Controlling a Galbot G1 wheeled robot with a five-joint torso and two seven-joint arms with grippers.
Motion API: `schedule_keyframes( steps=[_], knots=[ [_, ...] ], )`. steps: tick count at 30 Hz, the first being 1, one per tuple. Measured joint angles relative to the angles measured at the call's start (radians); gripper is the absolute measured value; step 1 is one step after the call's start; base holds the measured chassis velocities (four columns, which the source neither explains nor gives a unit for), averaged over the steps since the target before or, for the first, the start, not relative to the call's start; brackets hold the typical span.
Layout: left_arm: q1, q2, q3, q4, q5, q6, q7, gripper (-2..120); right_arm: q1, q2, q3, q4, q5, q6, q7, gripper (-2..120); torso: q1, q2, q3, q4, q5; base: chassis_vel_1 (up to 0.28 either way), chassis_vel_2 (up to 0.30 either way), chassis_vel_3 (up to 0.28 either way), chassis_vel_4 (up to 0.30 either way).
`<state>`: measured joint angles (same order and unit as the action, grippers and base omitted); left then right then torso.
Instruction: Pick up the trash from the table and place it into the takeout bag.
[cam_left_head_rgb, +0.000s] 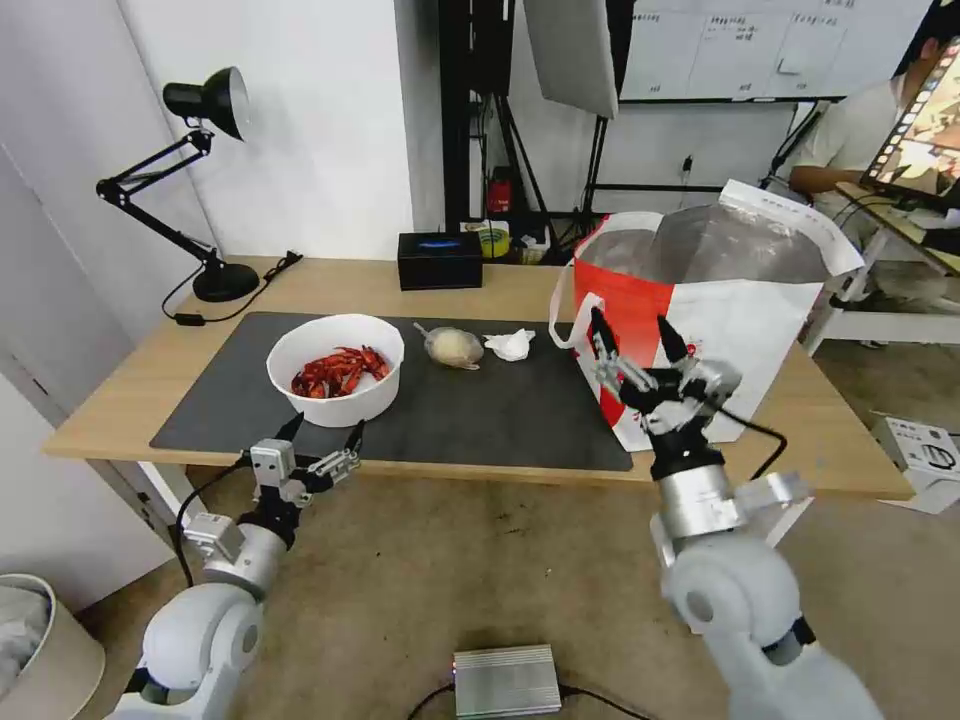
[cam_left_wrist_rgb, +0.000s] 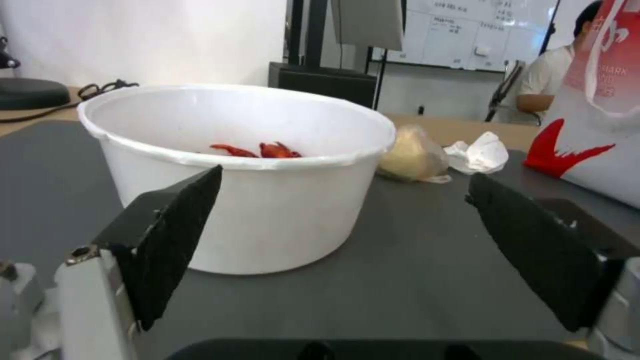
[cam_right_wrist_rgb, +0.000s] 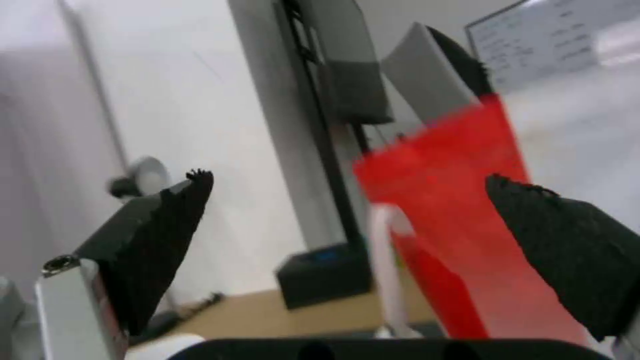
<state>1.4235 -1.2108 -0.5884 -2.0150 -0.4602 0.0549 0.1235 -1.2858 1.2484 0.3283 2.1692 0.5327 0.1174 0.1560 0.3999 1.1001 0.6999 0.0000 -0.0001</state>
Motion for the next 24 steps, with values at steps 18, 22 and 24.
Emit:
schedule_keyframes(
  steps=[18, 22, 24],
  knots=[
    [0.031, 0.015, -0.052, 0.007, -0.007, -0.008, 0.02, 100, -0.142, 0.127, 0.008, -0.169, -0.376, 0.043, 0.096, 100, 0.0, 0.0, 0.0, 0.0, 0.0001, 0.0, 0.0, 0.0, 0.0],
    [0.039, 0.015, -0.06, 0.011, -0.012, -0.009, 0.023, 100, -0.178, 0.155, -0.001, -0.193, -0.411, 0.067, 0.088, 100, 0.0, 0.0, 0.0, 0.0, 0.0, 0.0, 0.0, 0.0, 0.0],
    [0.041, 0.015, -0.062, 0.011, -0.014, -0.009, 0.023, 100, -0.184, 0.161, -0.006, -0.195, -0.418, 0.069, 0.087, 100, 0.0, 0.0, 0.0, -0.0001, 0.0, 0.0, 0.0, 0.0, 0.0]
  ],
)
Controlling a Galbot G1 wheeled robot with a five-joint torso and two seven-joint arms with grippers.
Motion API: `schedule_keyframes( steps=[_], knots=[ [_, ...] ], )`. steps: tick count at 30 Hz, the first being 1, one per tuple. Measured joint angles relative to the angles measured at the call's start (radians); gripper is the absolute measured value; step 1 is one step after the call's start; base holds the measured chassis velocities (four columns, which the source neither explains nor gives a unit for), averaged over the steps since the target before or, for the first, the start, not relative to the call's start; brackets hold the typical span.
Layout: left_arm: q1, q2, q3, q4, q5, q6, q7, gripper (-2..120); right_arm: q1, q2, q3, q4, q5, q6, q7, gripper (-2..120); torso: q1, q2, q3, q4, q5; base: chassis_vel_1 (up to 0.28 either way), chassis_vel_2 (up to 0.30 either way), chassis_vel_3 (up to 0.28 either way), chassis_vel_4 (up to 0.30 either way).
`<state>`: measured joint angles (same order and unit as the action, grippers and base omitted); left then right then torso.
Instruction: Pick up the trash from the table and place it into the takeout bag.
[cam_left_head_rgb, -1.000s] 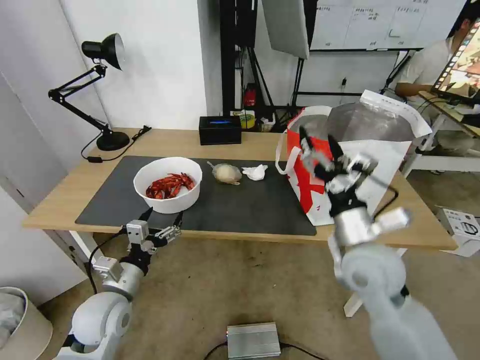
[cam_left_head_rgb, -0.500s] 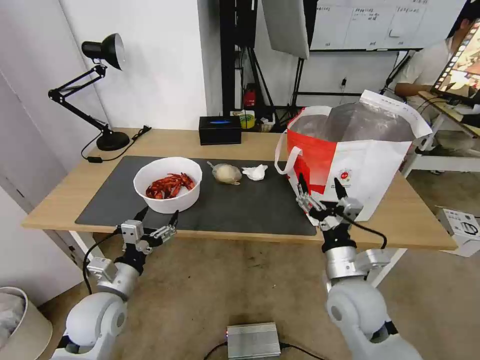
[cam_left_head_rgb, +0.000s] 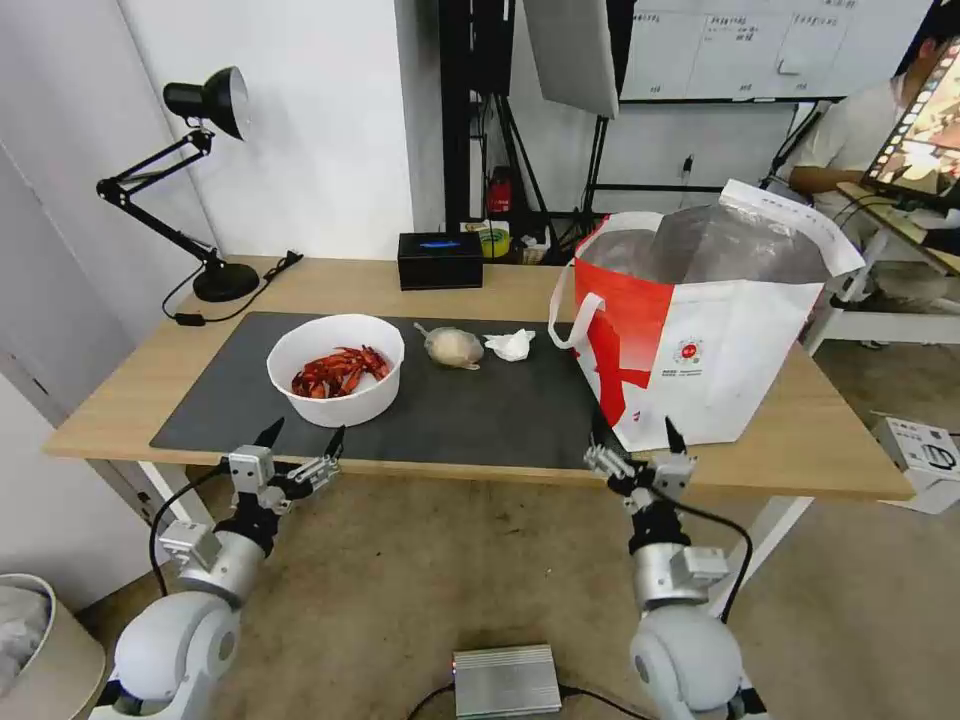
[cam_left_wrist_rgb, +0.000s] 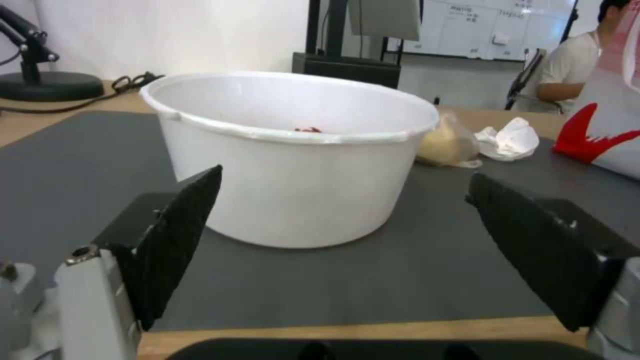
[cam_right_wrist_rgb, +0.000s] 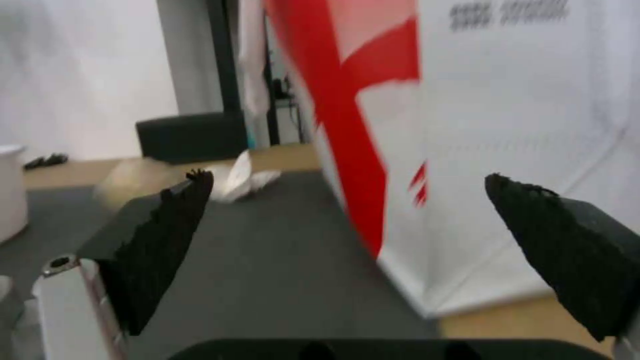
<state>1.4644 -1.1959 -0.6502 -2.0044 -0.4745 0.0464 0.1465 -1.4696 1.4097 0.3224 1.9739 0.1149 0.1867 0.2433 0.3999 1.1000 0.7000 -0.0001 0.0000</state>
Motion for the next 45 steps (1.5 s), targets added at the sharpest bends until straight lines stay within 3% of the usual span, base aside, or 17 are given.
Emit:
schedule_keyframes(
  steps=[8, 29, 37, 45],
  knots=[
    [0.006, 0.002, -0.005, 0.004, -0.014, 0.008, 0.001, 100, -0.019, 0.031, -0.029, -0.002, -0.034, 0.003, -0.006, 100, 0.0, 0.0, 0.0, 0.0001, -0.0001, 0.0, 0.0, 0.0, 0.0],
    [0.003, -0.01, -0.005, 0.007, -0.006, 0.009, 0.005, 100, -0.012, 0.01, -0.047, 0.004, -0.006, 0.016, -0.033, 100, 0.0, 0.0, 0.0, 0.0001, 0.0, 0.0, 0.0, 0.0, 0.0],
    [0.021, -0.022, -0.007, -0.008, 0.0, 0.003, 0.019, 100, 0.108, -0.051, -0.114, -0.048, 0.077, 0.012, -0.075, 100, 0.0, 0.0, 0.0, 0.0002, 0.0001, 0.0, 0.0, 0.0, 0.0],
    [0.019, -0.038, -0.006, -0.004, 0.01, 0.0, 0.022, 100, 0.243, -0.064, -0.181, -0.148, 0.154, -0.002, -0.079, 100, 0.0, 0.0, 0.0, -0.0001, 0.0, 0.0, 0.0, 0.0, 0.0]
  ],
)
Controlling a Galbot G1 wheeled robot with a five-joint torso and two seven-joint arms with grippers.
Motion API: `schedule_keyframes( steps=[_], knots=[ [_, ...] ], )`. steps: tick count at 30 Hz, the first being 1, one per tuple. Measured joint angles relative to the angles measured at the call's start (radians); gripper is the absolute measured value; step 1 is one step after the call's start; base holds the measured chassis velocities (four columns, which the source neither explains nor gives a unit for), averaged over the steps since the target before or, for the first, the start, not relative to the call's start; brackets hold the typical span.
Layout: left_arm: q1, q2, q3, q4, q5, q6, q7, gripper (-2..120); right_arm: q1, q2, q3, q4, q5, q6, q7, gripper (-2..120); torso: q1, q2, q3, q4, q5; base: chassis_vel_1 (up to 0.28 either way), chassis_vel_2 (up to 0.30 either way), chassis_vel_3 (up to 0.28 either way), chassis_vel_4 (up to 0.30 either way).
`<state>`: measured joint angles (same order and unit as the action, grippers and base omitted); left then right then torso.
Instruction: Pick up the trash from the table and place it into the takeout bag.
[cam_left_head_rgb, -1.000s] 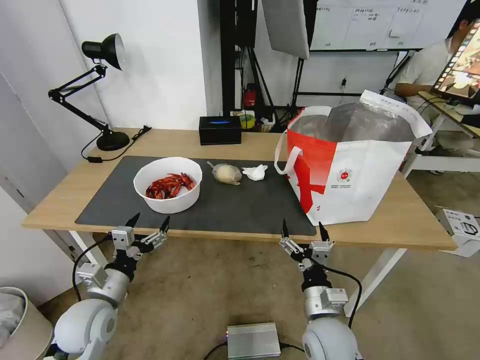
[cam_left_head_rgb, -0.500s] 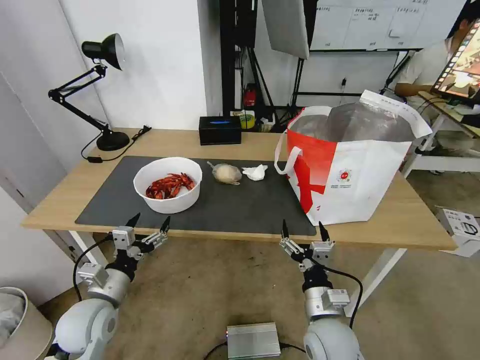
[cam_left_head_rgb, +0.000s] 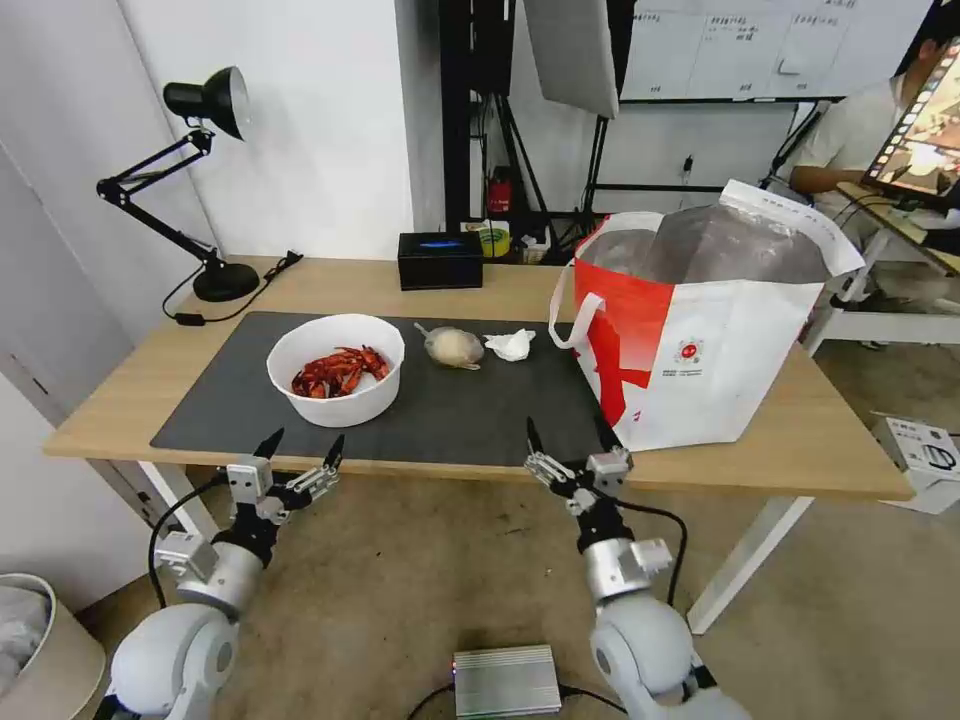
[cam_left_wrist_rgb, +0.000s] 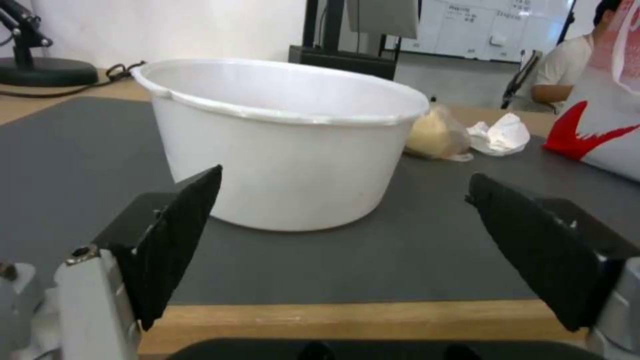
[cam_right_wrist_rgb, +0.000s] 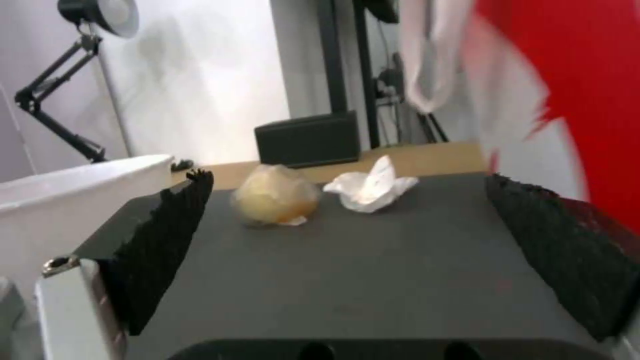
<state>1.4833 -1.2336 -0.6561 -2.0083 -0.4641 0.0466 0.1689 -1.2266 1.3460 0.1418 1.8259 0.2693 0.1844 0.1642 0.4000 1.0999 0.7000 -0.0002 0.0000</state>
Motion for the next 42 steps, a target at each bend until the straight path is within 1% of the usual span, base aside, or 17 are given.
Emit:
schedule_keyframes(
  steps=[4, 5, 8, 9, 12, 13, 16, 18, 19, 20, 21, 22, 23, 24, 28, 37, 42],
  knots=[
    [-0.008, -0.02, 0.003, 0.012, 0.007, -0.002, 0.002, 100, 0.163, 0.013, -0.059, -0.136, 0.015, -0.005, 0.004, 100, 0.0, 0.0, 0.0, 0.0002, 0.0, 0.0, 0.0, 0.0, 0.0],
    [-0.008, -0.02, 0.003, 0.012, 0.007, -0.002, 0.002, 100, 0.163, 0.013, -0.059, -0.136, 0.015, -0.005, 0.004, 100, 0.0, 0.0, 0.0, 0.0002, 0.0, 0.0, 0.0, 0.0, 0.0],
    [-0.011, -0.026, 0.004, 0.025, 0.007, -0.014, 0.013, 100, 0.268, 0.034, -0.099, -0.236, 0.022, -0.006, 0.008, 100, 0.0, 0.0, 0.0, 0.0004, 0.0, 0.0, 0.0, 0.0, 0.0],
    [-0.011, -0.026, 0.004, 0.025, 0.007, -0.014, 0.013, 100, 0.268, 0.034, -0.099, -0.236, 0.022, -0.006, 0.008, 100, 0.0, 0.0, 0.0, 0.0004, 0.0, 0.0, 0.0, 0.0, 0.0],
    [-0.017, -0.03, 0.002, 0.042, 0.008, -0.021, 0.022, 100, 0.345, 0.056, -0.125, -0.334, 0.028, -0.003, 0.014, 100, 0.0, 0.0, 0.0, 0.0002, -0.0001, 0.0, 0.0, 0.0, 0.0],
    [-0.017, -0.03, 0.002, 0.042, 0.008, -0.021, 0.022, 100, 0.345, 0.056, -0.125, -0.334, 0.028, -0.003, 0.014, 100, 0.0, 0.0, 0.0, 0.0002, -0.0001, 0.0, 0.0, 0.0, 0.0],
    [-0.023, -0.032, 0.001, 0.055, 0.007, -0.023, 0.023, 100, 0.415, 0.071, -0.145, -0.422, 0.044, -0.001, 0.026, 100, 0.0, 0.0, 0.0, 0.0001, -0.0001, 0.0, 0.0, 0.0, 0.0],
    [-0.024, -0.032, 0.001, 0.057, 0.006, -0.023, 0.024, 100, 0.432, 0.075, -0.149, -0.441, 0.047, -0.001, 0.028, 100, 0.0, 0.0, 0.0, 0.0001, -0.0001, 0.0, 0.0, 0.0, 0.0],
    [-0.025, -0.032, 0.0, 0.06, 0.006, -0.024, 0.025, 100, 0.466, 0.085, -0.158, -0.47, 0.051, -0.001, 0.033, 100, 0.0, 0.0, 0.0, -0.0006, -0.0007, 0.0, 0.0, 0.0, 0.0],
    [-0.027, -0.033, 0.0, 0.061, 0.005, -0.025, 0.029, 100, 0.501, 0.095, -0.161, -0.502, 0.053, -0.001, 0.039, 100, 0.0, 0.0, 0.0, 0.0004, -0.0001, 0.0, 0.0, 0.0, 0.0],
    [-0.027, -0.033, 0.0, 0.061, 0.005, -0.025, 0.029, 100, 0.501, 0.095, -0.161, -0.502, 0.053, -0.001, 0.039, 100, 0.0, 0.0, 0.0, 0.0004, -0.0001, 0.0, 0.0, 0.0, 0.0],
    [-0.027, -0.033, -0.001, 0.064, 0.004, -0.027, 0.027, 100, 0.526, 0.103, -0.164, -0.525, 0.054, -0.001, 0.048, 100, 0.0, 0.0, 0.0, 0.0, 0.0001, 0.0, 0.0, 0.0, 0.0],
    [-0.027, -0.034, -0.001, 0.066, 0.004, -0.029, 0.027, 100, 0.55, 0.113, -0.171, -0.548, 0.055, -0.004, 0.055, 100, 0.0, 0.0, 0.0, 0.0005, -0.0002, 0.0, 0.0, 0.0, 0.0],
    [-0.028, -0.034, -0.003, 0.067, 0.002, -0.032, 0.027, 100, 0.59, 0.127, -0.179, -0.579, 0.057, -0.011, 0.072, 100, 0.0, 0.0, 0.0, 0.0003, 0.0, 0.0, 0.0, 0.0, 0.0],
    [-0.022, -0.034, -0.011, 0.068, -0.003, -0.038, 0.028, 100, 0.642, 0.148, -0.193, -0.611, 0.069, -0.035, 0.106, 100, 0.0, 0.0, 0.0, 0.0003, -0.0001, 0.0, 0.0, 0.0, 0.0],
    [-0.017, -0.03, -0.023, 0.067, -0.012, -0.041, 0.029, 100, 0.67, 0.153, -0.206, -0.597, 0.115, -0.084, 0.167, 100, 0.0, 0.0, 0.0, 0.0002, 0.0, 0.0, 0.0, 0.0, 0.0],
    [-0.019, -0.029, -0.021, 0.066, -0.013, -0.041, 0.029, 100, 0.711, 0.151, -0.217, -0.595, 0.15, -0.169, 0.239, 100, 0.0, 0.0, 0.0, 0.0002, 0.0, 0.0, 0.0, 0.0, 0.0]
  ],
)
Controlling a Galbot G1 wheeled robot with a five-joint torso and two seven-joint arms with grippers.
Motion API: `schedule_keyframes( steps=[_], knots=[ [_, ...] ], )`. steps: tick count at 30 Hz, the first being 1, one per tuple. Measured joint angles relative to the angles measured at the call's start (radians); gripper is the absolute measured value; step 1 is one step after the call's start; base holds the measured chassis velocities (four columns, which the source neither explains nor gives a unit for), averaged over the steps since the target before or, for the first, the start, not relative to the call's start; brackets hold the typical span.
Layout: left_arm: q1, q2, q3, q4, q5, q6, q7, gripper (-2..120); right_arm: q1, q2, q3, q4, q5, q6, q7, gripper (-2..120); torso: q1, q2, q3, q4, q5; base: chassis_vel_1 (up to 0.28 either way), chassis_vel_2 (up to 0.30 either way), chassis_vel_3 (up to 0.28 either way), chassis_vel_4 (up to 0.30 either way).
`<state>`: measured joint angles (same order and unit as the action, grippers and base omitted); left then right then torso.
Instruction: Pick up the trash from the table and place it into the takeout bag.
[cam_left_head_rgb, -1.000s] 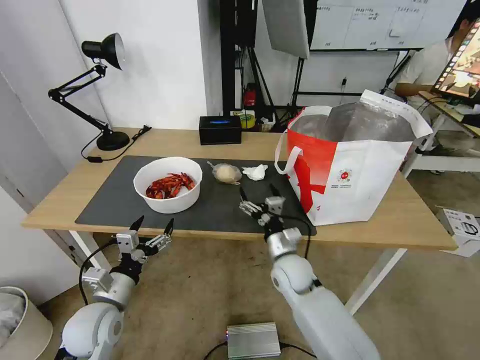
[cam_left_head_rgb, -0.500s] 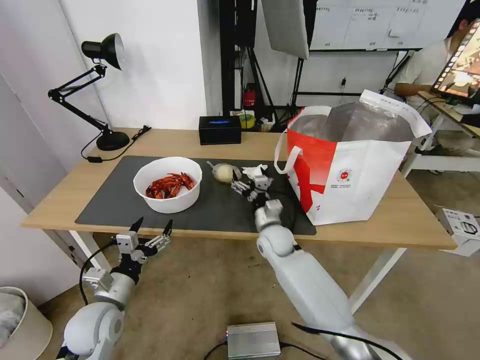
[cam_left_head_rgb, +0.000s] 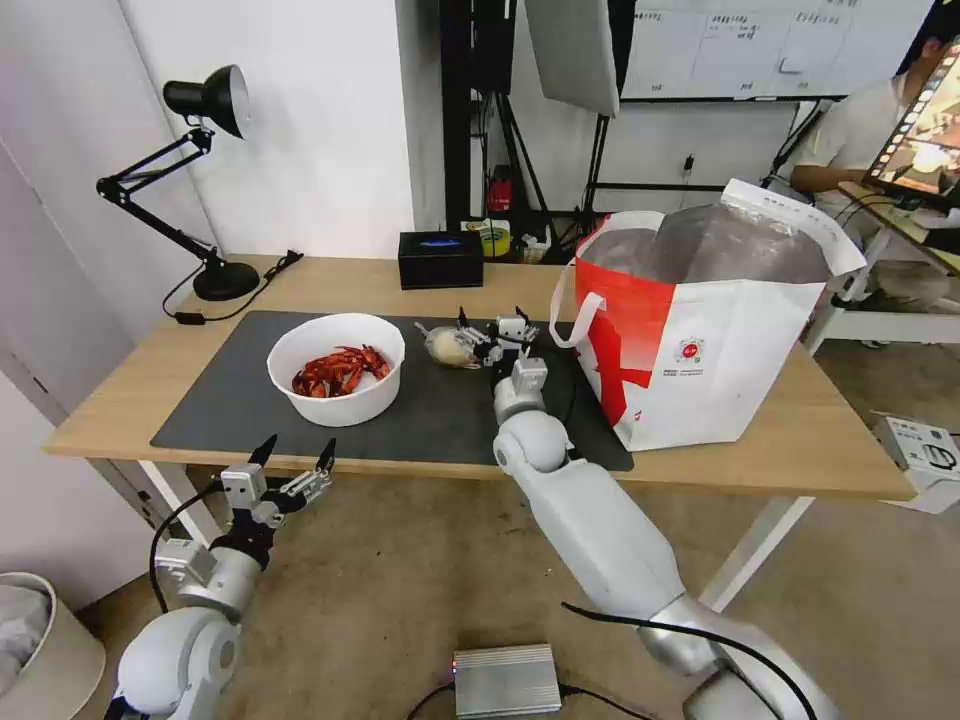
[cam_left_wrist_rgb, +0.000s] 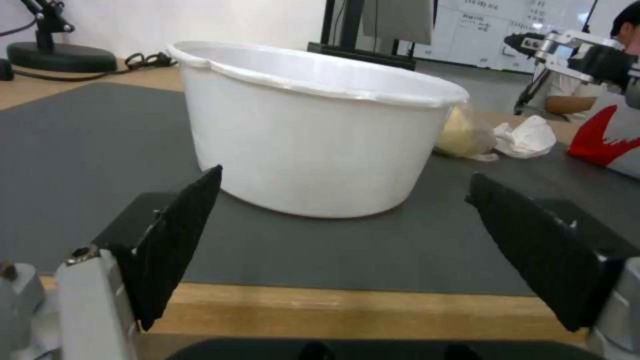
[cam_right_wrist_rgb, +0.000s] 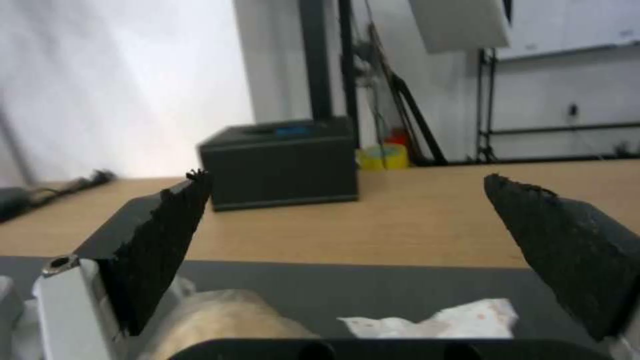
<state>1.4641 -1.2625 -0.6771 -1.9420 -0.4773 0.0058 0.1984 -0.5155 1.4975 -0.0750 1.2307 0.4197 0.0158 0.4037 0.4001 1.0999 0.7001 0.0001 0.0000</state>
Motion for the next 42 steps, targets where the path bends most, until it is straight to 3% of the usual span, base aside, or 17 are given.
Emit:
schedule_keyframes(
  steps=[3, 5, 11, 18, 25, 38, 42],
  knots=[
    [0.001, 0.0, 0.001, -0.001, 0.0, 0.0, 0.0, 100, 0.018, -0.002, -0.01, 0.001, 0.022, -0.052, 0.039, 100, 0.0, 0.0, 0.0, -0.0001, 0.0, 0.0, 0.0, 0.0, 0.0],
    [0.002, -0.001, -0.001, -0.002, 0.0, 0.001, 0.001, 100, 0.047, -0.007, -0.027, 0.009, 0.067, -0.157, 0.1, 100, 0.0, 0.0, 0.0, -0.0001, -0.0001, 0.0, 0.0, 0.0, 0.0],
    [0.008, 0.0, -0.011, 0.001, 0.0, 0.001, 0.007, 100, 0.094, -0.019, -0.051, 0.014, 0.167, -0.333, 0.198, 100, 0.0, 0.0, 0.0, 0.0, 0.0, 0.0, 0.0, 0.0, 0.0],
    [0.007, -0.001, -0.011, 0.012, -0.002, 0.0, 0.016, 100, 0.124, -0.03, -0.062, 0.002, 0.256, -0.462, 0.254, 100, 0.0, 0.0, 0.0, -0.0001, 0.0, 0.0, 0.0, 0.0, 0.0],
    [0.005, -0.001, -0.004, 0.018, -0.002, -0.002, 0.018, 100, 0.155, -0.018, -0.055, -0.052, 0.351, -0.497, 0.278, 100, 0.0, 0.0, 0.0, 0.0, 0.0, 0.0, 0.0, 0.0, 0.0],
    [0.019, -0.006, -0.005, 0.028, -0.002, -0.022, 0.024, 100, 0.171, 0.007, -0.044, -0.127, 0.356, -0.501, 0.262, 100, 0.0, 0.0, 0.0, 0.0, 0.0, 0.0, 0.0, 0.0, 0.0],
    [0.02, -0.006, -0.007, 0.028, -0.001, -0.023, 0.025, 100, 0.171, 0.013, -0.039, -0.133, 0.356, -0.5, 0.26, 87, 0.0, 0.0, 0.0, 0.0, 0.0, 0.0, 0.0, 0.0, 0.0]
  ],
)
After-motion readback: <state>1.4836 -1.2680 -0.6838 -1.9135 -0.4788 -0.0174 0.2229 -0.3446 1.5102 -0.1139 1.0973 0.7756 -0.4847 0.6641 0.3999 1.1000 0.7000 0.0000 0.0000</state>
